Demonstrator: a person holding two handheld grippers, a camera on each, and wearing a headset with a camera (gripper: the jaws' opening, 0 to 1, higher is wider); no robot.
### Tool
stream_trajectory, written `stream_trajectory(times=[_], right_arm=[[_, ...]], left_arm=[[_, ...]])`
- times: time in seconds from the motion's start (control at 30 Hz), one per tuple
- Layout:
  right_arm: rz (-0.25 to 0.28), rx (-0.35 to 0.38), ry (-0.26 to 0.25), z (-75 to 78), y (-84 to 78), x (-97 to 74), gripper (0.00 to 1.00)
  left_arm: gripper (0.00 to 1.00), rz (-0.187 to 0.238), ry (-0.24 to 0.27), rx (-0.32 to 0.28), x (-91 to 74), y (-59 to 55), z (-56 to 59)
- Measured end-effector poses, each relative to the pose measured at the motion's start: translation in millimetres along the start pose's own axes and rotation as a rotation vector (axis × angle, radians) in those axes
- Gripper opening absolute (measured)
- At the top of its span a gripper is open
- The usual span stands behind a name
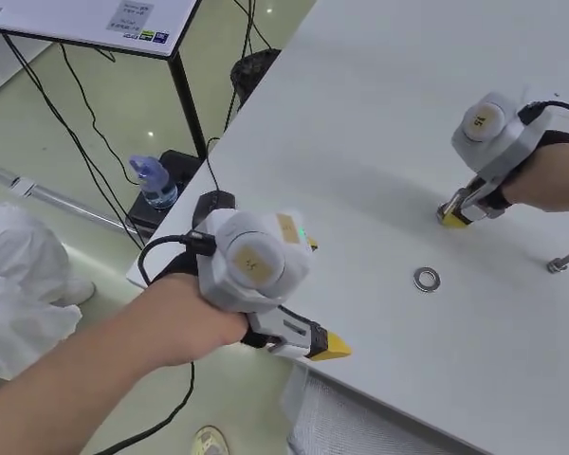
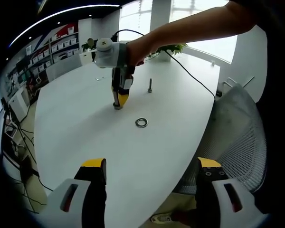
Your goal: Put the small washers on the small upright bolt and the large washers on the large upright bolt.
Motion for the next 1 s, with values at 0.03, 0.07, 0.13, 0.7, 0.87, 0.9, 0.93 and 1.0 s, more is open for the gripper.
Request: stream_trajectory(times=[0.03, 0.07, 0.13, 0.7, 0.87, 0.9, 0.93, 1.0], right_arm=[[0.005, -0.001, 0.000, -0.1, 0.4, -1.8, 0.34], [0.013, -0.002, 0.002, -0.3, 0.6, -3.7, 0.35], [0.031, 0.000, -0.003, -0.2, 1.7, -8.5, 0.37], [0.115, -0.057, -0.008, -15.9, 5.3, -45.2, 0.40], [0.128, -0.074, -0.004, -24.3, 5.4, -52.4, 0.40], [0.130, -0.076, -0.004, -26.8, 5.5, -54.2, 0.40], [0.132, -0.080, -0.004, -28.4, 5.4, -55.1, 0.40], [0.134, -0.083, -0.003, -32.6, 4.9, -56.9, 0.40]], left_arm=[[0.76, 0.000, 0.001, 0.002, -0.3, 0.3, 0.4], [0.76, 0.001, 0.003, 0.004, -0.8, 0.8, 0.5], [0.77, 0.006, 0.004, -0.001, -1.7, 1.6, 1.3], [0.78, 0.008, 0.013, 0.012, -7.7, 7.4, 1.9], [0.78, 0.010, 0.016, 0.019, -8.9, 9.0, 2.4], [0.78, 0.012, 0.017, 0.020, -9.5, 9.5, 2.3], [0.78, 0.013, 0.019, 0.021, -9.8, 9.8, 1.9], [0.78, 0.015, 0.019, 0.019, -10.4, 10.2, 1.6]])
Point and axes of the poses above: the centre of the closed fingertips' face, and the gripper's own axes: x roughly forward along the fingers, z roughly to its right, y roughly out of its top, the point moved 6 cm from there along -x, roughly backward along the fingers, and after that the axes turned 1 degree about -x, right-handed, at the moved point
